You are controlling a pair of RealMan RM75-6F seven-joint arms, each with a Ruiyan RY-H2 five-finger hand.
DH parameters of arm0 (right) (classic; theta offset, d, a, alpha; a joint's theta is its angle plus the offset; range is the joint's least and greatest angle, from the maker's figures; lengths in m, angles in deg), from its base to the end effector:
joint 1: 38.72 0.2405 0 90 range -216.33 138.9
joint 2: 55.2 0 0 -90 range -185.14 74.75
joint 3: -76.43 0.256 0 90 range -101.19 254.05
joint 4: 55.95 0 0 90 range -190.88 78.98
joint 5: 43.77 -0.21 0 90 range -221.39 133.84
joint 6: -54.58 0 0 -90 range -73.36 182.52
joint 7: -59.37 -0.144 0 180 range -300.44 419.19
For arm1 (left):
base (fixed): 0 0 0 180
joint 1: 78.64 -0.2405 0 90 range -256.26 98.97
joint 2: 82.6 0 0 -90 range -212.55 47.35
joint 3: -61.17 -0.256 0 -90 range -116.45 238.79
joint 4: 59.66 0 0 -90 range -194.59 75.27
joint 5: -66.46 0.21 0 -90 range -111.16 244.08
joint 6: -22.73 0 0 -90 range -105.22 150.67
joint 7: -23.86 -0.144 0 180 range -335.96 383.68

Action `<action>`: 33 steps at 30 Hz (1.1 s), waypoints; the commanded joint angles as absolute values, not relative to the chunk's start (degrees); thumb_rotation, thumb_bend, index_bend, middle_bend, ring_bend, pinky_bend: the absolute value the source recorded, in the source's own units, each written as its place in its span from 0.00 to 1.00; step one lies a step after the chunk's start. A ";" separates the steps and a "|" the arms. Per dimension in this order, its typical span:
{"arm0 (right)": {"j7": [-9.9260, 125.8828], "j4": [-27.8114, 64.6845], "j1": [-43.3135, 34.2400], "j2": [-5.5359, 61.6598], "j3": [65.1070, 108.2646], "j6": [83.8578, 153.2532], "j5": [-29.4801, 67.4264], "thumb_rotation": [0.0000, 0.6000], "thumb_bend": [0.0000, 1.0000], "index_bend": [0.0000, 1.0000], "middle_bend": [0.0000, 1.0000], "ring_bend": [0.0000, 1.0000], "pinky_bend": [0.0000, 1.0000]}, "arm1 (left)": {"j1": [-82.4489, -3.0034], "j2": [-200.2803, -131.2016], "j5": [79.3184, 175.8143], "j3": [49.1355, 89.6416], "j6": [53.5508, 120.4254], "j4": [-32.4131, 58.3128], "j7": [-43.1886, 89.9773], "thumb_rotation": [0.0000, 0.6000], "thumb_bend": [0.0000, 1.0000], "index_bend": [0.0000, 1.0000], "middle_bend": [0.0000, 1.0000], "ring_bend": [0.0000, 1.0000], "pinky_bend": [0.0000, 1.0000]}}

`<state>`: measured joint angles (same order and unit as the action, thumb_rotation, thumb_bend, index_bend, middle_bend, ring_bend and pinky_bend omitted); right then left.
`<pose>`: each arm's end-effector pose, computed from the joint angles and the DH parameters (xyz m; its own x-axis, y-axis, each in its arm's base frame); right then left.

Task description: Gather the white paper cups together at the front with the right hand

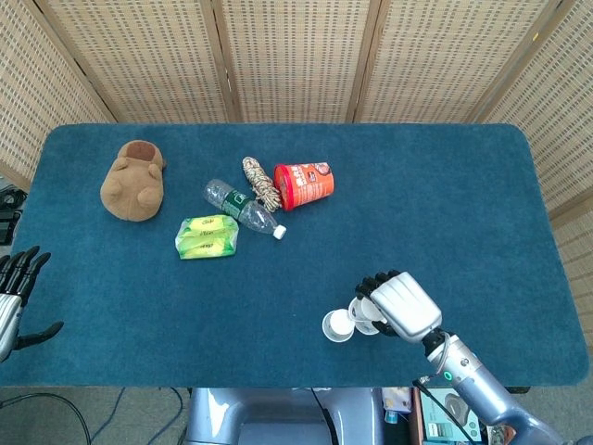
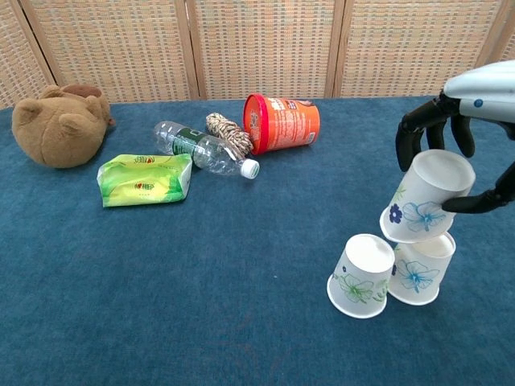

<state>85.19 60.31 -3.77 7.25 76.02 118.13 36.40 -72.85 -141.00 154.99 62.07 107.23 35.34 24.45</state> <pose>-0.1378 -0.2490 0.0845 0.5817 -0.1739 0.7946 -0.7256 -0.5524 0.4103 -0.3039 0.1783 0.1781 0.4408 0.0357 0.8969 0.8965 -0.0657 -0.4381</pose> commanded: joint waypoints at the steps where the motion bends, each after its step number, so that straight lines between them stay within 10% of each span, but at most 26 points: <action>1: 84.80 60.45 -4.12 7.20 75.80 117.90 36.99 1.00 0.48 0.47 0.53 0.46 0.55 | -72.79 -141.07 154.80 62.13 107.08 35.29 24.29 1.00 0.17 0.00 0.00 0.00 0.00; 25: 85.78 60.23 -5.00 7.73 75.91 115.18 37.01 1.00 0.48 0.47 0.51 0.46 0.55 | -72.73 -141.26 154.64 62.01 106.78 35.34 23.71 1.00 0.17 0.00 0.00 0.00 0.00; 33: 85.47 60.64 -4.70 6.76 75.70 112.88 35.91 1.00 0.38 0.25 0.19 0.23 0.51 | -72.76 -141.27 154.64 62.01 106.82 35.28 23.75 1.00 0.17 0.00 0.00 0.00 0.00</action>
<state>85.56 60.53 -4.78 6.95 75.75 113.13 36.10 -72.76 -141.27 154.63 62.01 106.83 35.28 23.76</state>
